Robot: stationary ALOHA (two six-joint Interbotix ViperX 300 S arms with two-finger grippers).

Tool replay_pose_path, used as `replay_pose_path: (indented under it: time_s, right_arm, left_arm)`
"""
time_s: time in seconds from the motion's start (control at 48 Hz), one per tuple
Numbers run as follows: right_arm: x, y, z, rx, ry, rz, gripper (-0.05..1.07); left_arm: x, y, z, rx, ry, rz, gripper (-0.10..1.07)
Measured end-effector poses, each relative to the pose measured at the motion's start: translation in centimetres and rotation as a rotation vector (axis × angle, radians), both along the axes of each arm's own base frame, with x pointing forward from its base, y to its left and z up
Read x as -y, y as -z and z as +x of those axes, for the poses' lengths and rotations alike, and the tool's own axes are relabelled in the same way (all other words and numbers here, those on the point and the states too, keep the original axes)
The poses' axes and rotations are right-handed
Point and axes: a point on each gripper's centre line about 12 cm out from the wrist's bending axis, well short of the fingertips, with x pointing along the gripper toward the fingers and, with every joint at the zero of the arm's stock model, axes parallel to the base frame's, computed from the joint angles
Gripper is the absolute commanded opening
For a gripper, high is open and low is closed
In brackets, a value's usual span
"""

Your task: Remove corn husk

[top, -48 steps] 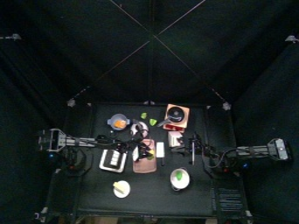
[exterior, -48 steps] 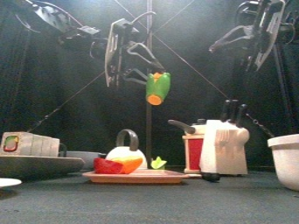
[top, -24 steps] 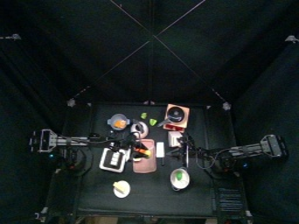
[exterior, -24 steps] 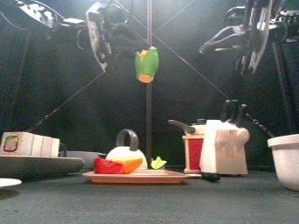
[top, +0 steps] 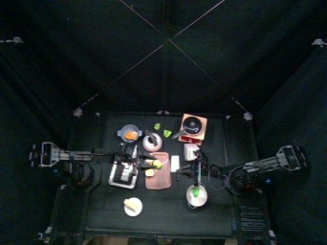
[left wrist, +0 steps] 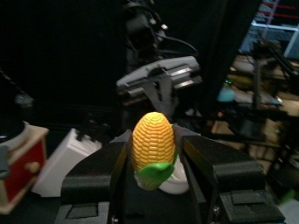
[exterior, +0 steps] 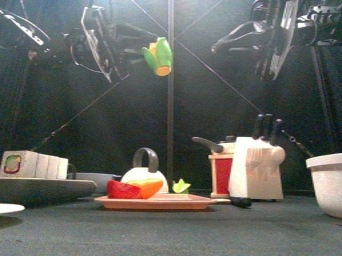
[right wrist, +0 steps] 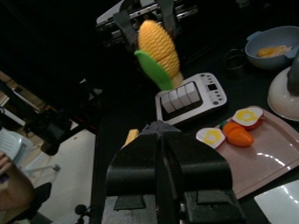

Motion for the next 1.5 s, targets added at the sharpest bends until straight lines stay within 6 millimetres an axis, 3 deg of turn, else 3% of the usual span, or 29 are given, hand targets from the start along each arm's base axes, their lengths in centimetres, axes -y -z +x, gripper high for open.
replay_pose_path:
  time_s: [0.146,0.438,0.875,1.042,1.312,1.5]
  right_arm:
    - [-0.2,-0.4,0.5,0.026,-0.016,-0.053,0.26]
    - [-0.2,-1.0,1.3,0.102,-0.010,-0.130,0.53]
    - [-0.3,0.2,1.0,0.055,-0.022,-0.118,0.55]
    - [-0.5,1.1,1.0,-0.015,-0.041,-0.097,0.55]
    - [-2.4,4.4,0.5,-0.289,-0.181,-0.071,0.58]
    - [-4.7,6.9,0.7,-0.496,-0.299,-0.061,0.72]
  left_arm:
    - [-0.1,0.1,0.0,0.013,-0.074,-0.020,0.58]
    - [1.6,0.6,0.5,-0.035,-0.041,-0.024,0.58]
    - [1.6,1.5,0.9,-0.104,-0.049,-0.029,0.60]
    - [1.5,2.3,1.2,-0.197,-0.059,-0.028,0.67]
    - [1.5,2.8,1.2,-0.249,-0.064,-0.021,0.92]
    - [1.6,2.9,1.2,-0.261,-0.057,-0.007,0.97]
